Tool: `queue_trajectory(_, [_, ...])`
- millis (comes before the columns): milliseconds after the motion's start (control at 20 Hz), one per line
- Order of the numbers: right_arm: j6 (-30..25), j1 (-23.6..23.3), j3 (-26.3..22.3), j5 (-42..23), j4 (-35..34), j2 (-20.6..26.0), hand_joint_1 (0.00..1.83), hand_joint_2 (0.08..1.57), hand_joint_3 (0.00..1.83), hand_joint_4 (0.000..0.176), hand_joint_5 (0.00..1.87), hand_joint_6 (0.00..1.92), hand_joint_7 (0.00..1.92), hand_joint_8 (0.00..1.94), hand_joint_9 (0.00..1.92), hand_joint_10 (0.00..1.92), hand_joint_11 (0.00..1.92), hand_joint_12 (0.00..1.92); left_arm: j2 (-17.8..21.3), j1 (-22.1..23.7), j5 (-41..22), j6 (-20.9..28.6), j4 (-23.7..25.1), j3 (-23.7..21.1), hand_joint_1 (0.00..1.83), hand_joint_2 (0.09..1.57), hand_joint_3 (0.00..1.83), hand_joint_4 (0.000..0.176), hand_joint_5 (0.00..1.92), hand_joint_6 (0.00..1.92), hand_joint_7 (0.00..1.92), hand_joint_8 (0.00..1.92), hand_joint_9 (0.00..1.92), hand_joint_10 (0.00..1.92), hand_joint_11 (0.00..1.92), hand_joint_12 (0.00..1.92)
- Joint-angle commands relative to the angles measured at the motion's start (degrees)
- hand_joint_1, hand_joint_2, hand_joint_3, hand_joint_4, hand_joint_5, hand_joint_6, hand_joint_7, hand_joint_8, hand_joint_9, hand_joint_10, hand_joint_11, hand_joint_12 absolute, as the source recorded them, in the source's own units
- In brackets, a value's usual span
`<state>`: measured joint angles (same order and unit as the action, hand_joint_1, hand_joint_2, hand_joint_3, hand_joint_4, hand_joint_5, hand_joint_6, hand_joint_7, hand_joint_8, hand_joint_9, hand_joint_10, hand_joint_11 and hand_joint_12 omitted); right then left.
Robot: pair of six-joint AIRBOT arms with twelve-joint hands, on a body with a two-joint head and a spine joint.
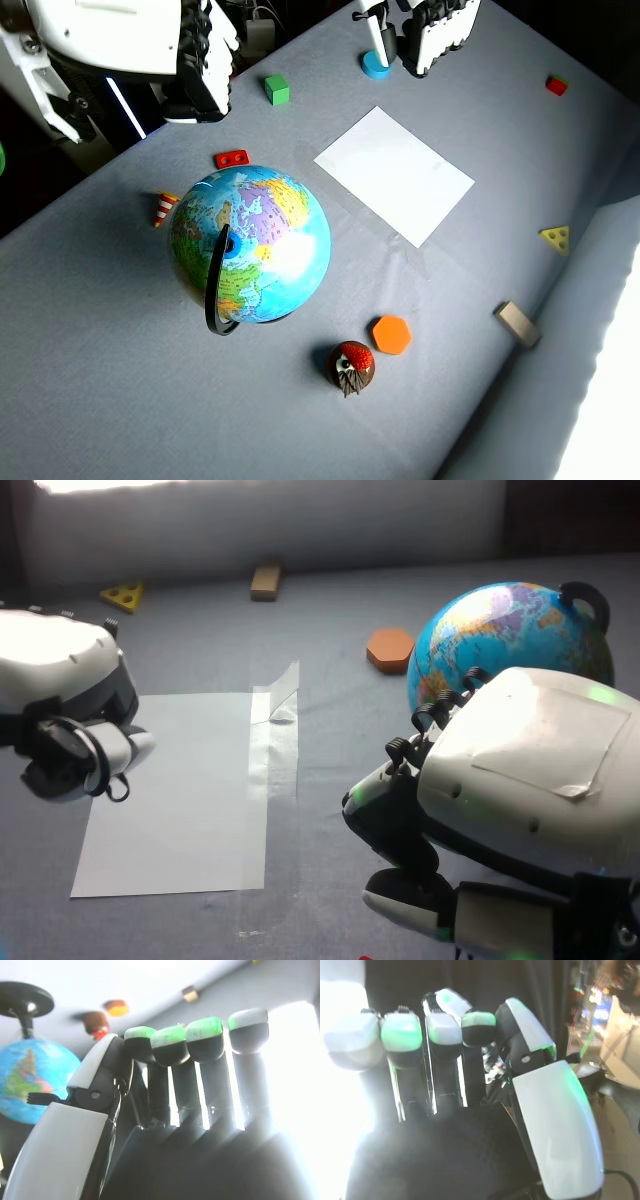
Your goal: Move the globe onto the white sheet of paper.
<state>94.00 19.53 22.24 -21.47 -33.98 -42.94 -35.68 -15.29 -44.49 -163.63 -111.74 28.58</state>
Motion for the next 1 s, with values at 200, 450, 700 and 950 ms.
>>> queue_trajectory(200, [0.13,-0.97,-0.30,-3.72,0.15,0.24,0.00,1.14,0.09,0.000,0.13,0.08,0.17,0.02,0.11,0.10,0.00,0.01,0.73,-0.70,-0.34,0.03,4.45,-0.36,0.00,1.21,0.08,0.039,0.09,0.02,0.09,0.01,0.10,0.02,0.00,0.26])
queue_trajectory(450, [0.15,-0.97,-0.29,-2.37,0.15,0.32,0.00,1.17,0.02,0.000,0.17,0.03,0.22,0.01,0.14,0.04,0.00,0.00,1.37,-2.45,0.73,1.74,8.42,-0.31,0.00,1.24,0.01,0.038,0.10,0.00,0.09,0.00,0.09,0.00,0.00,0.22])
queue_trajectory(700, [-3.58,1.78,-0.30,2.86,5.40,0.83,0.00,1.18,0.01,0.000,0.17,0.02,0.21,0.00,0.14,0.04,0.00,0.00,1.22,-19.55,1.94,30.74,27.35,-0.12,0.00,1.24,0.01,0.037,0.10,0.00,0.08,0.00,0.09,0.00,0.00,0.22])
queue_trajectory(950, [-8.46,4.90,1.17,8.90,11.18,1.71,0.00,1.18,0.01,0.000,0.18,0.02,0.22,0.01,0.15,0.03,0.01,0.00,-2.30,-31.38,-3.98,50.19,45.44,0.28,0.00,1.24,0.01,0.037,0.10,0.00,0.08,0.00,0.09,0.00,0.00,0.22])
